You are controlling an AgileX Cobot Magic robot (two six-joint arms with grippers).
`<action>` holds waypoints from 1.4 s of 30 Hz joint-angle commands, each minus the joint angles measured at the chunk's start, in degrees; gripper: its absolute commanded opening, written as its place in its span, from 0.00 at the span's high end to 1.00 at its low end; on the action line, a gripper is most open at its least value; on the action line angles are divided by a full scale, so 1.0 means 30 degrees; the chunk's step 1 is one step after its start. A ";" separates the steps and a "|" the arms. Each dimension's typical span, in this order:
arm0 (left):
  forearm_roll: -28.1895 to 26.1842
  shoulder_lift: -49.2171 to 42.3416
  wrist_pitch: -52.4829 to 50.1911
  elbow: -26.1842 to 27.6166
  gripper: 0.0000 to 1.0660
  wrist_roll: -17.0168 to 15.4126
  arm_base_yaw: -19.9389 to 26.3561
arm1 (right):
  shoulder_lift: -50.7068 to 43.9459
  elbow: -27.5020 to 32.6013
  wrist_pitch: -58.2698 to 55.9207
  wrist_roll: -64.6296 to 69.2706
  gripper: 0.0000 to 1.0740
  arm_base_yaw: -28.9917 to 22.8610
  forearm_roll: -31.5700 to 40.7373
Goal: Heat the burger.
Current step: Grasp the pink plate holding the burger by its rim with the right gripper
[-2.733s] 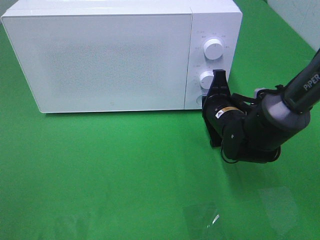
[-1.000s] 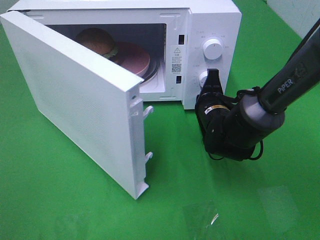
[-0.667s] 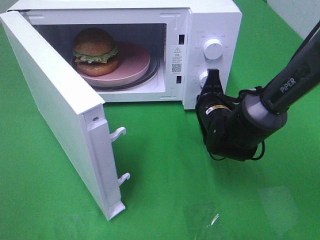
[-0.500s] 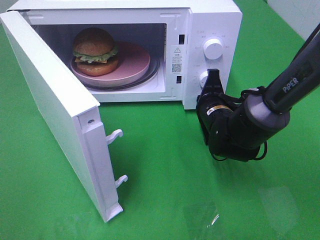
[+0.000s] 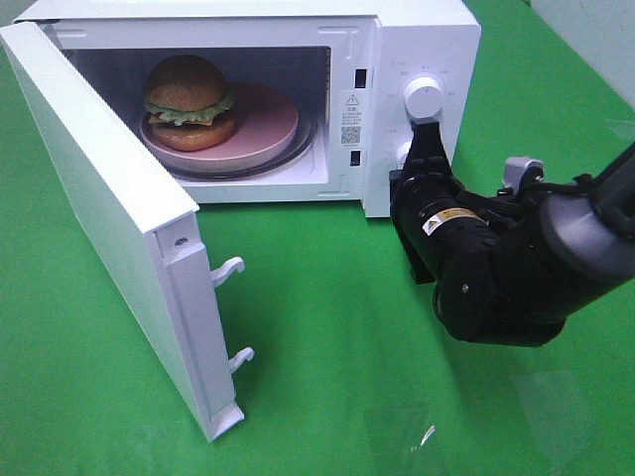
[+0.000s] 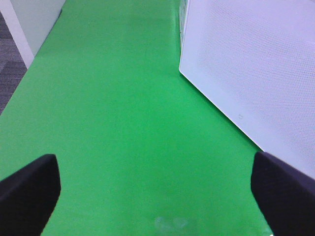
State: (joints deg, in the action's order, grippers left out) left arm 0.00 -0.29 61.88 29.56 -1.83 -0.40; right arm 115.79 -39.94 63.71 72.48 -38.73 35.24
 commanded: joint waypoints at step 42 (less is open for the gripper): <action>0.0000 -0.0076 -0.0267 0.0000 0.05 0.0057 0.0057 | -1.0810 0.0095 -2.4637 -2.2957 0.97 0.1375 -0.4927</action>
State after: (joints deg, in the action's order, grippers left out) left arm 0.00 -0.29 61.88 29.56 -1.83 -0.40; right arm 83.82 -37.24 -3.72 5.67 -36.04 26.18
